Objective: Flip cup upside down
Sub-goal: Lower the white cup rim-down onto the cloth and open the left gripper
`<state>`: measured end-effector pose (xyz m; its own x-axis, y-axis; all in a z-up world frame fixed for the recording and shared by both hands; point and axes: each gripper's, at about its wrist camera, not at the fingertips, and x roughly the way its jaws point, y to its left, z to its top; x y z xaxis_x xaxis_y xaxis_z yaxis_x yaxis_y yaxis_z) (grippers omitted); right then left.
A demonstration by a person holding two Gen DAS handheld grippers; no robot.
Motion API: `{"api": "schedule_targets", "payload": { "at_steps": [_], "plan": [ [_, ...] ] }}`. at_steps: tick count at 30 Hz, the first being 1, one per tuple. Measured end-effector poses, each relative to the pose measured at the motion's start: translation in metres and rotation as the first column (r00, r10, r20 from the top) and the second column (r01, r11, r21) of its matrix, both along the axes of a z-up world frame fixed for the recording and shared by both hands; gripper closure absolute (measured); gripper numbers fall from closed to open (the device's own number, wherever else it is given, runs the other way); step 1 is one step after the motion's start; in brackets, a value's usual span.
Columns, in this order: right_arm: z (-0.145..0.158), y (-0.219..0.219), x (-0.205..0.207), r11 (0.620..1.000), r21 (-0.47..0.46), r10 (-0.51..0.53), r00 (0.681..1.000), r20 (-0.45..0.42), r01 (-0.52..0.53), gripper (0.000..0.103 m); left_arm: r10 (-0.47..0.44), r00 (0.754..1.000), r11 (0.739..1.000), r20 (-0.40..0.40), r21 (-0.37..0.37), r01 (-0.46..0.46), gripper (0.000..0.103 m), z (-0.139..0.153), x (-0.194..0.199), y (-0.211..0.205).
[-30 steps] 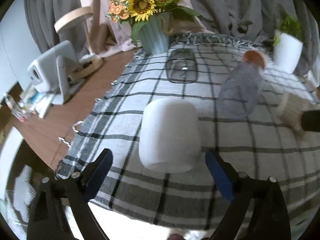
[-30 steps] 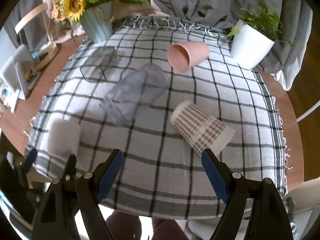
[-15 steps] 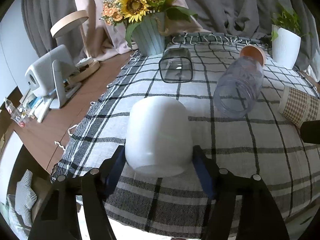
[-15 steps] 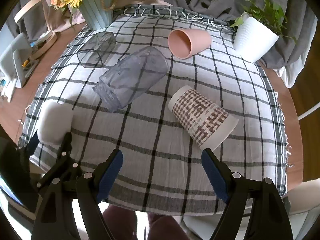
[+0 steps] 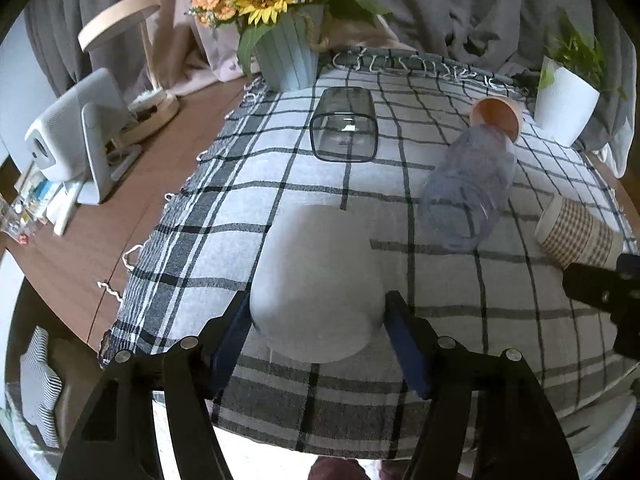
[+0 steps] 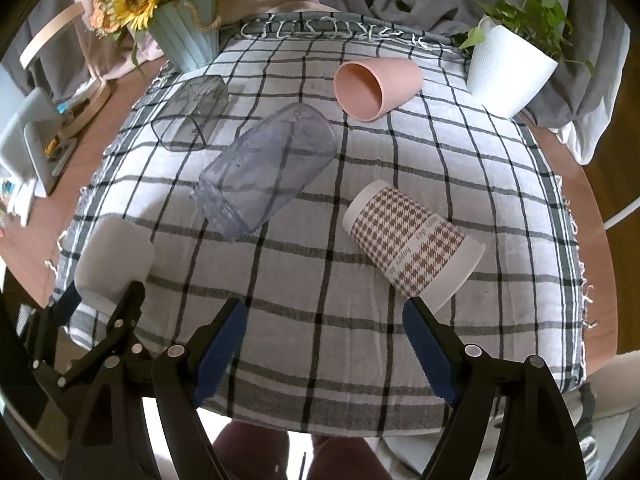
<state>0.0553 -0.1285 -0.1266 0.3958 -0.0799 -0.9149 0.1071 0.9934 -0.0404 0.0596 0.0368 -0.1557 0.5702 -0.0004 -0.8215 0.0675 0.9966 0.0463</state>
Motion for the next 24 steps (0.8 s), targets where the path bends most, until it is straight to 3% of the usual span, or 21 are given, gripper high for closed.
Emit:
{"api": "schedule_targets", "payload": {
  "at_steps": [5,16,24],
  "plan": [
    [0.004,-0.001,0.006,0.998,0.05,-0.031,0.999,0.009,0.03,0.022,0.002,0.999,0.998,-0.037,-0.066,-0.004,0.037,0.004,0.017,0.01],
    [0.014,0.002,0.027,0.995,0.073,-0.07,0.996,0.048,0.066,0.022,-0.016,0.997,0.997,-0.072,-0.081,0.01,0.037,0.0,0.052,0.016],
    [0.014,0.006,0.035,0.994,0.079,-0.076,0.996,0.046,0.072,0.022,-0.026,0.996,0.996,-0.084,-0.09,0.018,0.037,-0.003,0.056,0.019]
  ]
}}
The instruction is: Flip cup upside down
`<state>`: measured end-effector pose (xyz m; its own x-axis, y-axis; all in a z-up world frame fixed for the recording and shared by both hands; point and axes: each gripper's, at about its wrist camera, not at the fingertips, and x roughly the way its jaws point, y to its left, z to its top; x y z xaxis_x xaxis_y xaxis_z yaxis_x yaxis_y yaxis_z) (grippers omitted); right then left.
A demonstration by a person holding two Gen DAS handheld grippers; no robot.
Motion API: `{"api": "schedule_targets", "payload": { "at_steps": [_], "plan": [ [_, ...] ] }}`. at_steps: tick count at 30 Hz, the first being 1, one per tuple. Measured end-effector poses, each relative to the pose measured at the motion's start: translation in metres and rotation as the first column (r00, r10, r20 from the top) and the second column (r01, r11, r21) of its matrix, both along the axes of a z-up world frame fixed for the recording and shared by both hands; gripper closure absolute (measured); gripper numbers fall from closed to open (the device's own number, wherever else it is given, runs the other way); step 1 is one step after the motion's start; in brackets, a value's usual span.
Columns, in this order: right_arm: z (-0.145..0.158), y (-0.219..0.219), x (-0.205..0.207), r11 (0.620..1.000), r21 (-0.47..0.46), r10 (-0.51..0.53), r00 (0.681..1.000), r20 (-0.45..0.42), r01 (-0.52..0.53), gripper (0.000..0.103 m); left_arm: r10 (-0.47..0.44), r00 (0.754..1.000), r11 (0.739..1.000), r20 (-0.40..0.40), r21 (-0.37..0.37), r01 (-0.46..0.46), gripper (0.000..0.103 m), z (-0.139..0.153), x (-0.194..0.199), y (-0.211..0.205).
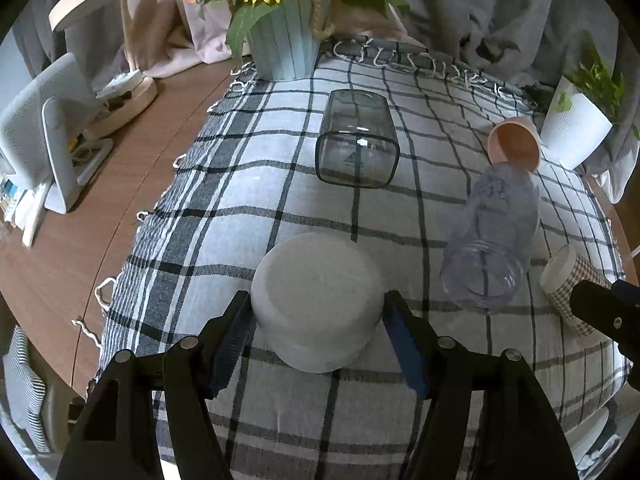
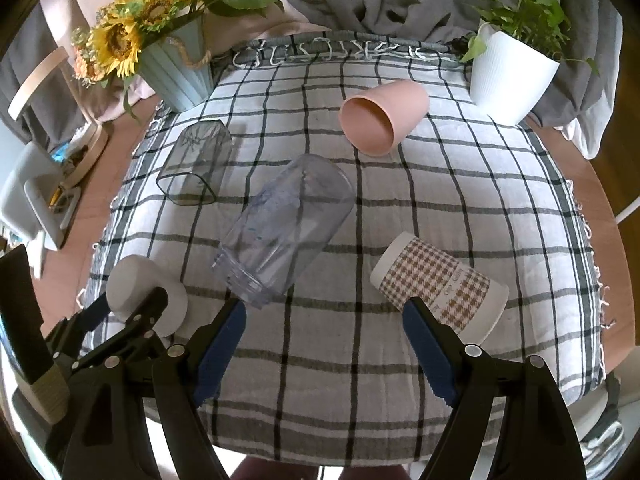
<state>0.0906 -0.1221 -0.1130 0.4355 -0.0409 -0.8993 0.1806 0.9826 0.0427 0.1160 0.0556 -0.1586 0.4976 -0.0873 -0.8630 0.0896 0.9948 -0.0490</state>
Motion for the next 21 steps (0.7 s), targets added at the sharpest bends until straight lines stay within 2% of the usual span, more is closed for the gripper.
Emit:
{"api": "schedule_targets", "payload": {
  "at_steps": [12,19,21],
  "plan": [
    [-0.002,0.0,0.0,1.0,0.004,-0.003,1.0,-0.01,0.003,0.022,0.01,1.0,1.0,-0.01,0.001,-0.01,0.036,0.0,-0.004,0.001],
    [0.004,-0.008,-0.008,1.0,0.019,0.013,1.0,0.017,-0.013,0.017,0.05,0.998,0.998,0.043,0.036,-0.051,0.014,0.014,-0.015,-0.008],
    [0.006,-0.012,-0.01,1.0,0.023,0.019,1.0,0.021,-0.019,0.015,0.066,0.997,0.997,0.05,0.041,-0.068,0.013,0.018,-0.021,-0.012]
  ]
}}
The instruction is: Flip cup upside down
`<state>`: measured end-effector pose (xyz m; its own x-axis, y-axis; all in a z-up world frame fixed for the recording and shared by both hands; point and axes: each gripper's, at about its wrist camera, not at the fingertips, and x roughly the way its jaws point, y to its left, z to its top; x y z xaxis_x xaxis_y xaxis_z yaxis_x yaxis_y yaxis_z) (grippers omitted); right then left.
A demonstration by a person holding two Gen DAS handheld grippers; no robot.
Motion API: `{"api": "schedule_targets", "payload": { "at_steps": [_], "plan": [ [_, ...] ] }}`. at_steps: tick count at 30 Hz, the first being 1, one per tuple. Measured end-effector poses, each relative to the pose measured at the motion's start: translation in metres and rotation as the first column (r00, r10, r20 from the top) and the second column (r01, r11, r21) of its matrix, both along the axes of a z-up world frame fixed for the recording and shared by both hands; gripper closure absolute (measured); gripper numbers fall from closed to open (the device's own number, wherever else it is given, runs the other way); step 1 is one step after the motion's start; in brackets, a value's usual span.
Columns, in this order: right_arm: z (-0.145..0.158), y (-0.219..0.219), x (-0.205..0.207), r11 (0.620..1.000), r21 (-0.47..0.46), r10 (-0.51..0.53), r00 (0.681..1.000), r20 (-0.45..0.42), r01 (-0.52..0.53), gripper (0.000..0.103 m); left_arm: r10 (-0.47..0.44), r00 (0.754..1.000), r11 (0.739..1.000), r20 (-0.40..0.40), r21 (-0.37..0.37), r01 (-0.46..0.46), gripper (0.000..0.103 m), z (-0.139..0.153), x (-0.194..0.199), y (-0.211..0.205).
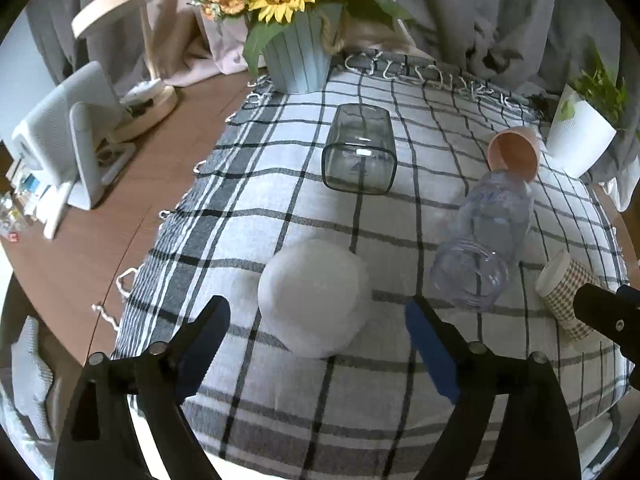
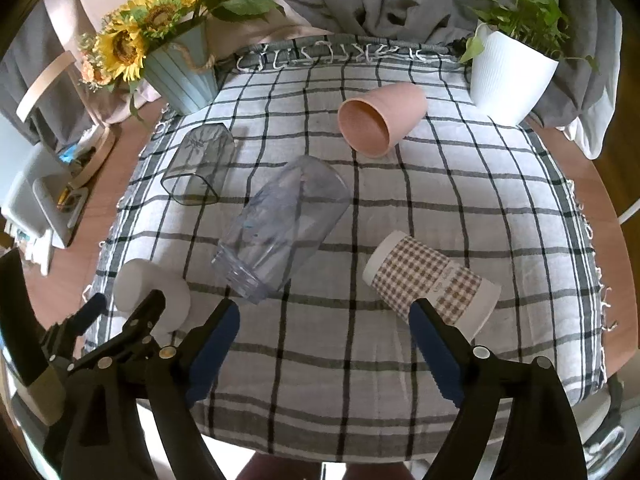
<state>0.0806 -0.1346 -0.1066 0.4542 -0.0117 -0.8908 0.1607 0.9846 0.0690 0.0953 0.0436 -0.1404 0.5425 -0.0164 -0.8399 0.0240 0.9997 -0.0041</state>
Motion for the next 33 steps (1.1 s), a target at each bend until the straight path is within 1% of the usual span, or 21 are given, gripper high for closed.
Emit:
{"api": "schedule_targets", "payload": {
  "at_steps": [3,5,8,11,13,16,19,24,27,31,33],
  "plan": [
    [0.004,-0.008,-0.006,1.0,0.009,0.024,0.999,0.02,-0.025,0.014,0.015,1.0,1.0,0.011,-0.012,-0.014,0.004,0.004,-0.01,-0.007],
    [0.005,-0.013,-0.009,0.999,0.007,0.037,0.999,0.031,-0.037,0.012,0.028,1.0,0.999,0.004,-0.022,-0.028,0.004,0.005,-0.016,-0.011],
    [0.006,-0.021,-0.015,0.998,0.014,0.053,0.998,0.04,-0.053,0.012,0.037,0.999,0.998,-0.03,-0.048,-0.038,0.004,0.006,-0.024,-0.016],
    [0.008,-0.029,-0.022,0.998,0.022,0.05,0.998,0.043,-0.051,0.012,0.063,0.997,0.997,-0.048,-0.041,-0.065,0.003,0.011,-0.035,-0.018],
    [0.011,-0.032,-0.028,0.999,0.017,0.041,0.998,0.047,-0.041,0.012,0.067,0.997,0.997,-0.045,-0.03,-0.068,0.003,0.016,-0.042,-0.019],
    [0.018,-0.033,-0.041,0.999,0.015,0.04,0.997,0.058,-0.041,0.012,0.071,0.997,0.997,-0.018,0.01,-0.071,0.003,0.029,-0.057,-0.02],
    [0.026,-0.028,-0.053,0.998,-0.003,0.057,0.996,0.068,-0.057,0.012,0.058,0.998,0.998,0.014,0.03,-0.058,0.003,0.043,-0.075,-0.018],
    [0.043,-0.014,-0.086,0.997,-0.037,0.069,0.992,0.108,-0.065,0.012,0.031,0.998,0.999,0.045,0.023,-0.033,0.001,0.068,-0.104,-0.011],
    [0.053,-0.008,-0.105,0.998,-0.039,0.055,0.99,0.128,-0.051,0.012,0.023,0.997,0.999,0.077,0.024,-0.025,0.001,0.084,-0.124,-0.005],
    [0.07,-0.002,-0.134,0.999,-0.039,0.021,0.983,0.181,-0.014,0.012,0.01,0.994,1.0,0.105,-0.013,-0.009,0.001,0.103,-0.144,0.003],
    [0.078,0.001,-0.146,0.999,-0.034,0.003,0.978,0.207,0.004,0.012,0.004,0.991,1.0,0.132,-0.006,-0.003,0.001,0.113,-0.155,0.006]
  ]
}}
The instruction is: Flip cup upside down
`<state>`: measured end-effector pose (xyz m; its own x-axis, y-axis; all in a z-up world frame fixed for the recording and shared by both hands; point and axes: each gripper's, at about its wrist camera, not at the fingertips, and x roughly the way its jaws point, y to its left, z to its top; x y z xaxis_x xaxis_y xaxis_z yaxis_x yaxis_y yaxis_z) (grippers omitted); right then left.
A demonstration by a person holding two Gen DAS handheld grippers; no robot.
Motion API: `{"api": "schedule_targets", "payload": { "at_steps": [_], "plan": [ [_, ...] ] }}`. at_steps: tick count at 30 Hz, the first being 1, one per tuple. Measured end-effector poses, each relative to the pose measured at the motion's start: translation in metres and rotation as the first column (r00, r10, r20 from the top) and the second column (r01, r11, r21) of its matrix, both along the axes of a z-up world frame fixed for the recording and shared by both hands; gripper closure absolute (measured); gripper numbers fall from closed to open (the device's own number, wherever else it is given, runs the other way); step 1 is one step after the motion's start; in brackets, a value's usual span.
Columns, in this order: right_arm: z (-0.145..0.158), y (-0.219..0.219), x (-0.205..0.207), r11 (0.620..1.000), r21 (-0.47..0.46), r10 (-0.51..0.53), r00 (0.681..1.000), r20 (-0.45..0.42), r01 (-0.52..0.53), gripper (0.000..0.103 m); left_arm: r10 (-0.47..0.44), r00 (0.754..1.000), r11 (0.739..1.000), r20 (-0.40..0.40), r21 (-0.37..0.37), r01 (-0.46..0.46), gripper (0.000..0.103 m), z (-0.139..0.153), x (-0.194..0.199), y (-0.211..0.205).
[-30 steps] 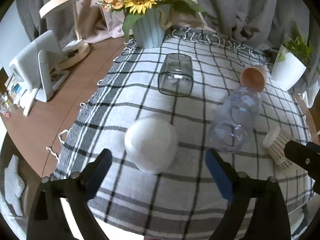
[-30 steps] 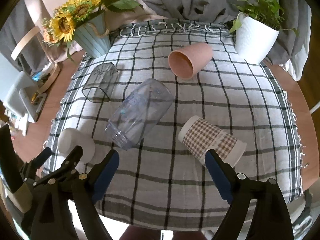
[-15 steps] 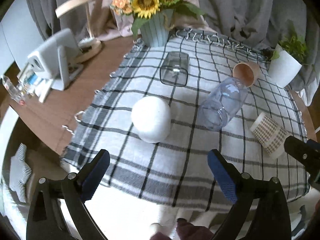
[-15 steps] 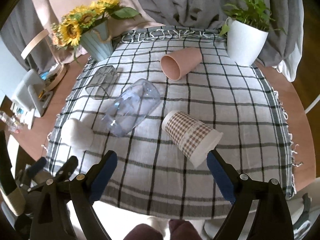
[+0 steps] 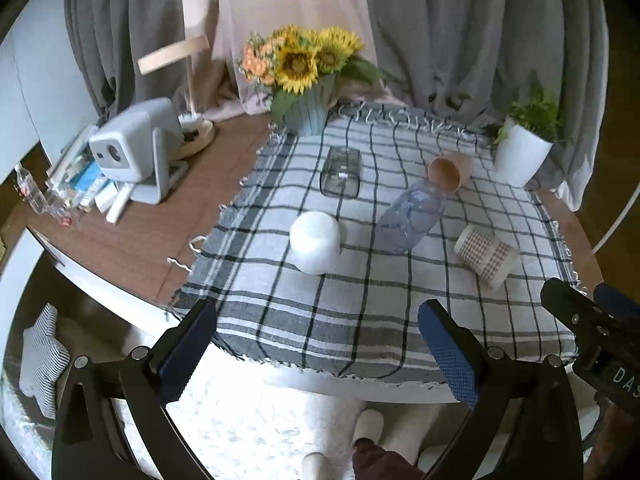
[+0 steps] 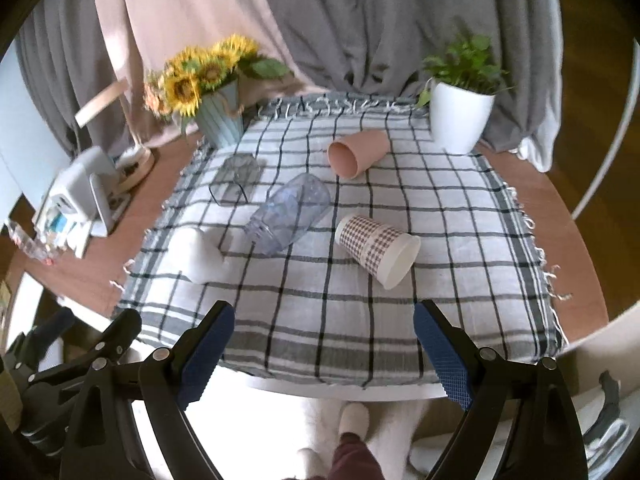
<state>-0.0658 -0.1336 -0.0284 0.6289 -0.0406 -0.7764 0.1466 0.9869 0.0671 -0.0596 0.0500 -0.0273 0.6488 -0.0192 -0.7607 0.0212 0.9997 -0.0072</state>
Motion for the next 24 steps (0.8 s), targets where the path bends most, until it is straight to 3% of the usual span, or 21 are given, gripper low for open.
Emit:
{"api": "schedule_targets", "payload": {
  "at_steps": [10,24],
  "plan": [
    [0.035,0.024,-0.058,0.999,-0.023,-0.043,0.99,0.134,0.046,0.012,-0.031,0.995,0.999,0.091,-0.011,0.032,0.0,0.031,-0.045,0.019],
    [0.048,0.037,-0.101,0.997,-0.011,-0.079,0.979,0.188,0.082,0.012,-0.029,0.987,0.999,0.16,-0.015,0.032,0.0,0.052,-0.079,0.037]
  ]
}}
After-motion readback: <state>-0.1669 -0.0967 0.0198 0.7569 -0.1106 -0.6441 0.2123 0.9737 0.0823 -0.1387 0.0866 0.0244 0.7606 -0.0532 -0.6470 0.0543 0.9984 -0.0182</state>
